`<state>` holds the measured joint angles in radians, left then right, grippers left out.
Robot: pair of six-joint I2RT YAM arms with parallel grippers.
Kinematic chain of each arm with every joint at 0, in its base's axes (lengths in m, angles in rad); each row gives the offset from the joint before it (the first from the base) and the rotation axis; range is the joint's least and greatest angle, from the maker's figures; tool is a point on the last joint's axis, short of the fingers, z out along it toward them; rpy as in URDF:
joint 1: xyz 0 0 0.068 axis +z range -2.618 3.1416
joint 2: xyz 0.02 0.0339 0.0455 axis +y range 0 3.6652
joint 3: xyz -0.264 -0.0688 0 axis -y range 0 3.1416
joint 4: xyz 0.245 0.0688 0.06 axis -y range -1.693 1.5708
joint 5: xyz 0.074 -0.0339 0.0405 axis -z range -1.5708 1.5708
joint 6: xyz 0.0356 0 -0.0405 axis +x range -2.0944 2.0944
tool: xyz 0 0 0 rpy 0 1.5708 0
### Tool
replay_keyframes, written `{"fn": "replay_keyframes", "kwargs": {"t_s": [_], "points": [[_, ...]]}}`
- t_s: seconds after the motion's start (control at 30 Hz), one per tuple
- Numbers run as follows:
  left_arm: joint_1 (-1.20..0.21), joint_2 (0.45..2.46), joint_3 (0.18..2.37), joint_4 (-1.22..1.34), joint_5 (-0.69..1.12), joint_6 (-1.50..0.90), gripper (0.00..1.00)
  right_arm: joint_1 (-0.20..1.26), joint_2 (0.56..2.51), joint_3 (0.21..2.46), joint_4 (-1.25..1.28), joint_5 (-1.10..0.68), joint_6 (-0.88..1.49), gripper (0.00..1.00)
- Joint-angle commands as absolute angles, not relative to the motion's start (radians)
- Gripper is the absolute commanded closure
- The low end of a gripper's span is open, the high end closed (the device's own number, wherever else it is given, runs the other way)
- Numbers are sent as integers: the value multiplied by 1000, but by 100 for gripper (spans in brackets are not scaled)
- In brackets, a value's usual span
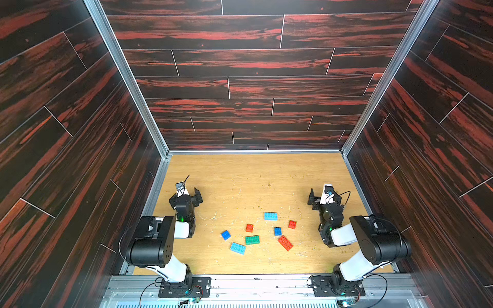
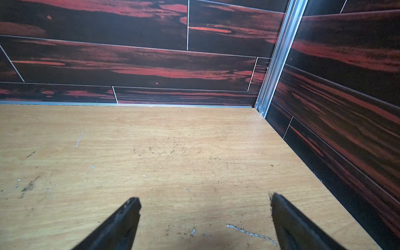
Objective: Assemble a heart with lego
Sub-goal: Move the lego brick at the center of the board.
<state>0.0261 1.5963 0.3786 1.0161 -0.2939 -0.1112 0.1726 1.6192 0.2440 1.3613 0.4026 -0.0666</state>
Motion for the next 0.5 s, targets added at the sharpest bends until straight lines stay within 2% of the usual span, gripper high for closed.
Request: {"fn": "replay_keyframes", "kwargs": {"t_s": [0.0,0.47], "points": [[25,1585,377,1012,-293,-100,0,170,1612,249,1377,405,-61,2],[25,1586,377,1011,-293,-101,0,170,1612,248,1379,402,-61,2]]}}
